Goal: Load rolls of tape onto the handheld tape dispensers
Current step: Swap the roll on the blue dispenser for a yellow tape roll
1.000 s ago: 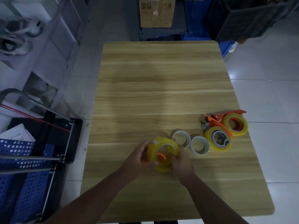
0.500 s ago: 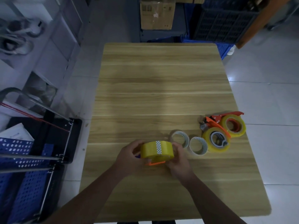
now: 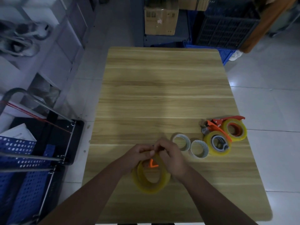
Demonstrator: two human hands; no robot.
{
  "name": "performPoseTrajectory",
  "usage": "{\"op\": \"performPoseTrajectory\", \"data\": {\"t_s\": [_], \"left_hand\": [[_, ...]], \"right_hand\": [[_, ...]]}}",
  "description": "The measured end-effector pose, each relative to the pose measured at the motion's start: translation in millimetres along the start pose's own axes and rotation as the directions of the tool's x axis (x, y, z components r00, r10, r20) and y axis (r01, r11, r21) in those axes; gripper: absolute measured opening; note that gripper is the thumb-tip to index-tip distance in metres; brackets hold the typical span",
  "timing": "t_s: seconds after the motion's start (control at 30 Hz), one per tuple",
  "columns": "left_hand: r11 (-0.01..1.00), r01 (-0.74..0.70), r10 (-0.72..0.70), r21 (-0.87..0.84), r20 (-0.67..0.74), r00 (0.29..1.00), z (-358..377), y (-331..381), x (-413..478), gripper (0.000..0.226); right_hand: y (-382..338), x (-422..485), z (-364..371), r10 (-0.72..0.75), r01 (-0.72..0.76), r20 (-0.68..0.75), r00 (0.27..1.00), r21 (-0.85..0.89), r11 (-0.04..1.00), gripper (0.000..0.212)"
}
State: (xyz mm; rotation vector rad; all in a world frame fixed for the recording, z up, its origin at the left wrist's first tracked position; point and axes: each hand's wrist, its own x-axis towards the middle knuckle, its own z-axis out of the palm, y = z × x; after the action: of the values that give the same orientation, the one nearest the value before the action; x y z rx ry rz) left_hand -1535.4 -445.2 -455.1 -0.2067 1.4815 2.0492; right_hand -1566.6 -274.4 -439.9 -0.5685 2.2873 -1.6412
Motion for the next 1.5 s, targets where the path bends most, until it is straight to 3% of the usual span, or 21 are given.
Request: {"op": "performPoseTrajectory", "data": {"t_s": [0.43,0.7,0.9,1.17,1.3,1.5], "left_hand": [[0.995,0.029,-0.045,-0.099,-0.161,0.986,4,-31,-12,0.041],[0.999,-0.007,-0.001,-0.039,-0.191,0.982,5,-26,-16,0.037],[0.992,-0.008,-0.028,-0.126,-0.282,0.959,7,-27,-17,0.031],[0.967,-0.043,-0.06,-0.253,-0.387,0.92,16,-27,-20,0.029],[0.954,-0.051,-0.073,-0.294,-0.397,0.915,12,-26,-20,0.046],[0.973,0.002,-0.081,-0.231,-0.329,0.941,17,-23,-20,0.023]], "right_hand": [[4,-27,17,0.029,-0.028,-0.208,0.978,0.009,1.0,0.011],[8,-29,18,0.11,-0.114,-0.167,0.98,-0.016,0.993,0.008],[2,-32,16,0.041,-0.051,-0.224,0.974,-0.039,0.998,0.008],[-6,-36,18,-0.034,-0.002,-0.336,0.941,-0.106,0.994,0.024],[-7,-38,18,-0.053,0.004,-0.309,0.949,-0.156,0.988,0.024],[-5,-27,15,-0.031,0.011,-0.187,0.982,-0.107,0.994,0.02]]}}
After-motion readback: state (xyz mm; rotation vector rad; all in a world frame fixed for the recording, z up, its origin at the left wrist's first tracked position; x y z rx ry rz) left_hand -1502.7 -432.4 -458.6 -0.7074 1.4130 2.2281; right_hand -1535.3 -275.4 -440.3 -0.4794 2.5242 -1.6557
